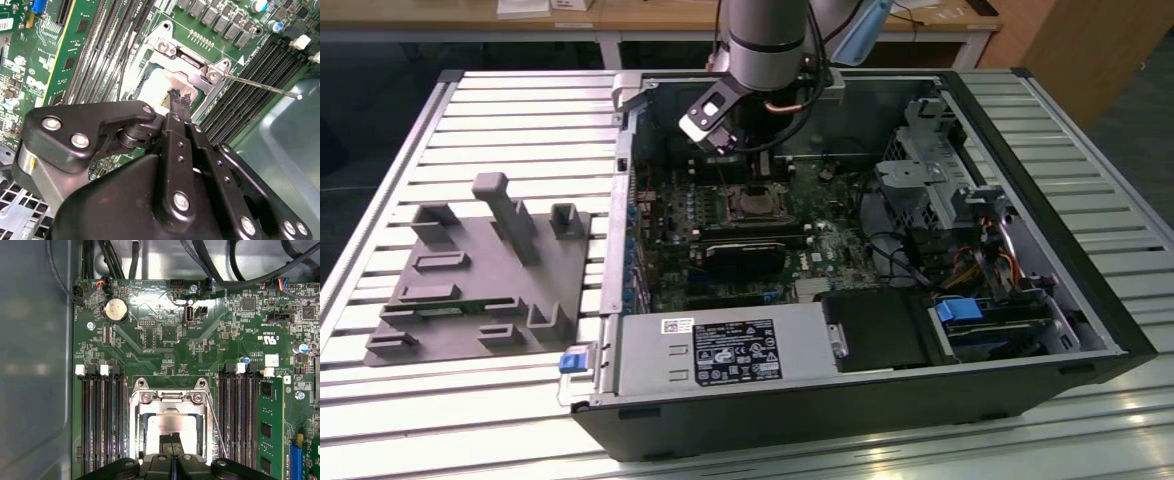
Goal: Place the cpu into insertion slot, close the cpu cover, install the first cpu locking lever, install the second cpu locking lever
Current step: 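Close the cpu cover, then install the first cpu locking lever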
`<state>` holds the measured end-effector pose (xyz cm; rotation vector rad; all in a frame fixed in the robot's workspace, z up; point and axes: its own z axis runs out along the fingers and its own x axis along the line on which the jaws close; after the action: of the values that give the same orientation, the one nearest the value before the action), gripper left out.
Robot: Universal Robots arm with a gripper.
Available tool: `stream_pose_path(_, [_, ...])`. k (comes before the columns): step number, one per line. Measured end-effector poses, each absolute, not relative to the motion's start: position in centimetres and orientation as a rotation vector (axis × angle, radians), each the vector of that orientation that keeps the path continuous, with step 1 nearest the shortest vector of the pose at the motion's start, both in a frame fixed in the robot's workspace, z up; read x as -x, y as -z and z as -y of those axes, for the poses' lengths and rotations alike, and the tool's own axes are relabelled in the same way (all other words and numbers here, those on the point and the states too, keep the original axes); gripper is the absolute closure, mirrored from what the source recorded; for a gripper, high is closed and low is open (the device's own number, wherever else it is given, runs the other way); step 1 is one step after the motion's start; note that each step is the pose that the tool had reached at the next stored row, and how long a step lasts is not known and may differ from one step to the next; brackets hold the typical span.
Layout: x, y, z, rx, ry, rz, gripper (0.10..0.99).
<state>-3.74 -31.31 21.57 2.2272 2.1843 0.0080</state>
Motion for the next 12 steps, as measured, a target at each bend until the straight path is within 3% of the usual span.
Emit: stream_pose_path(12, [3.73, -21.85, 31.31, -2.227, -0.008, -2.184, 0.98])
